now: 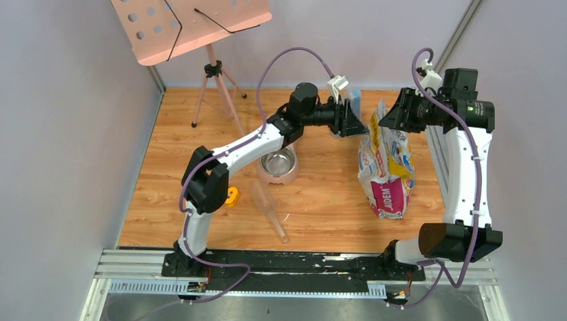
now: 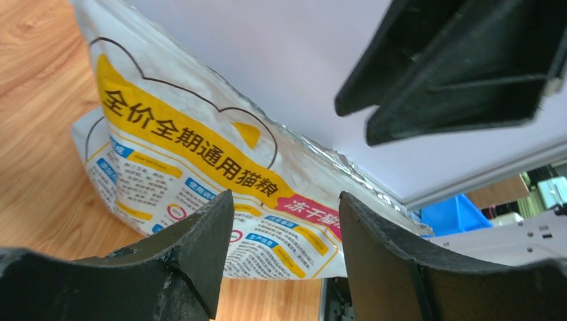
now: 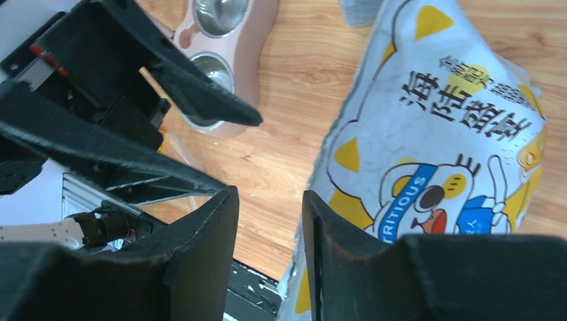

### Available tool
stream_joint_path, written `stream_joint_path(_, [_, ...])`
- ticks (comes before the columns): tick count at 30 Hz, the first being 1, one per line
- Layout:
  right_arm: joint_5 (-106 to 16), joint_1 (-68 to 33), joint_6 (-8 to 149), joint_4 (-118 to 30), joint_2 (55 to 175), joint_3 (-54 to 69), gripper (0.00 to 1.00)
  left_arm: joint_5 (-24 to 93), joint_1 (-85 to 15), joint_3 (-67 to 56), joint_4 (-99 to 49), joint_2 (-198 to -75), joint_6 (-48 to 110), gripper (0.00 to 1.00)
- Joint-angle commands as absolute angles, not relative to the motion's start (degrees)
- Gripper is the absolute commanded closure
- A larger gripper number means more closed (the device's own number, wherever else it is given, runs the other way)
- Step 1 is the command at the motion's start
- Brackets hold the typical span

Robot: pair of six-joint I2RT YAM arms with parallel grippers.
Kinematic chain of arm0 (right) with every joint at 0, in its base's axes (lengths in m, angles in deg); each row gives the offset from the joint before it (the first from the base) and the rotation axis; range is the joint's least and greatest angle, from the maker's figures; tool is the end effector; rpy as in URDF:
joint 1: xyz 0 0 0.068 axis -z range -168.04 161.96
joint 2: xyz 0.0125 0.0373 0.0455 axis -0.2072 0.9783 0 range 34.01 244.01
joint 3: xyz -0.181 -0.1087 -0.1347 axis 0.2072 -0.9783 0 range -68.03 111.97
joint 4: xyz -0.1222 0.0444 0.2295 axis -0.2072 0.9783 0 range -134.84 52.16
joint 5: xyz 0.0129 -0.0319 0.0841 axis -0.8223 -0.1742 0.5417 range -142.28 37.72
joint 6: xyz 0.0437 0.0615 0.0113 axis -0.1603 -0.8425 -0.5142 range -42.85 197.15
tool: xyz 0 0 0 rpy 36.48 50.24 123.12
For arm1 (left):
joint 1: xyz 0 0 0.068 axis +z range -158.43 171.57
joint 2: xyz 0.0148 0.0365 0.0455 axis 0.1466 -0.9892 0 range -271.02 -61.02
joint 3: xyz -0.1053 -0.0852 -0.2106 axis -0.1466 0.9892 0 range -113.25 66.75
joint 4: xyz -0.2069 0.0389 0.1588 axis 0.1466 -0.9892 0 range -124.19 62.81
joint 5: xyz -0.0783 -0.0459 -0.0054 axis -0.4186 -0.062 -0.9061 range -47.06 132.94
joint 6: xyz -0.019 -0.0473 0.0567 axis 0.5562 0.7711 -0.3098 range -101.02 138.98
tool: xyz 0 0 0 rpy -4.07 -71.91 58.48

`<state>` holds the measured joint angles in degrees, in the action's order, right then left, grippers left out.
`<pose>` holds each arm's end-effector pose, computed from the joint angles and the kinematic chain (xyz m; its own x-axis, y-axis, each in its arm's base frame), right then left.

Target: Serve the pet food

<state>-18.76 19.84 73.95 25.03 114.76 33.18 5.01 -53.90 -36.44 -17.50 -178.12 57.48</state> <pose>0.2775 -0.0025 0.3968 -0.7646 0.1529 -0.6262 -0.1993 0.8678 0.4551 0.3285 -0.3906 0.3174 -0.6580 -0.0313 -0.7524 0.7444 0.1235 -0.6562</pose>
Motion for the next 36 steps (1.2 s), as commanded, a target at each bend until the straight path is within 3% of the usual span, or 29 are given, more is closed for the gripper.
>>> stream_joint_path(1, [-19.35,20.84,79.75,26.84,115.7,33.74,0.6,0.42,-55.04,-35.72,-13.27,-177.99,54.04,0.34])
stream_joint_path(4, [-19.35,20.92,81.43,26.97,115.66,32.95,0.58,0.18,-55.45,-34.95,-13.67,-177.56,52.68,0.35])
stream_joint_path(9, [-19.62,21.01,83.36,26.86,116.12,31.22,0.72,0.88,-55.79,-35.21,-15.23,-177.52,51.41,0.34])
stream_joint_path(17, [-20.14,21.1,83.27,26.9,115.78,28.72,0.74,1.19,-55.89,-35.59,-16.21,-177.37,50.57,0.33])
stream_joint_path(29, [-17.81,22.53,82.55,26.75,114.52,26.28,0.93,1.78,-56.23,-35.88,-17.04,-177.44,49.72,0.3])
stream_joint_path(31, [-16.87,23.46,81.54,26.88,114.62,26.44,0.88,1.87,-56.27,-35.9,-17.15,-177.47,49.63,0.3])
stream_joint_path(33, [-15.5,24.52,81.1,27.36,114.73,27.04,0.76,1.96,-56.4,-35.95,-17.28,-177.46,49.57,0.3])
stream_joint_path(36, [-12.57,26.53,81.43,28.54,115.04,28.57,0.74,2.96,-56.48,-36.15,-17.91,-177.51,49.48,0.3])
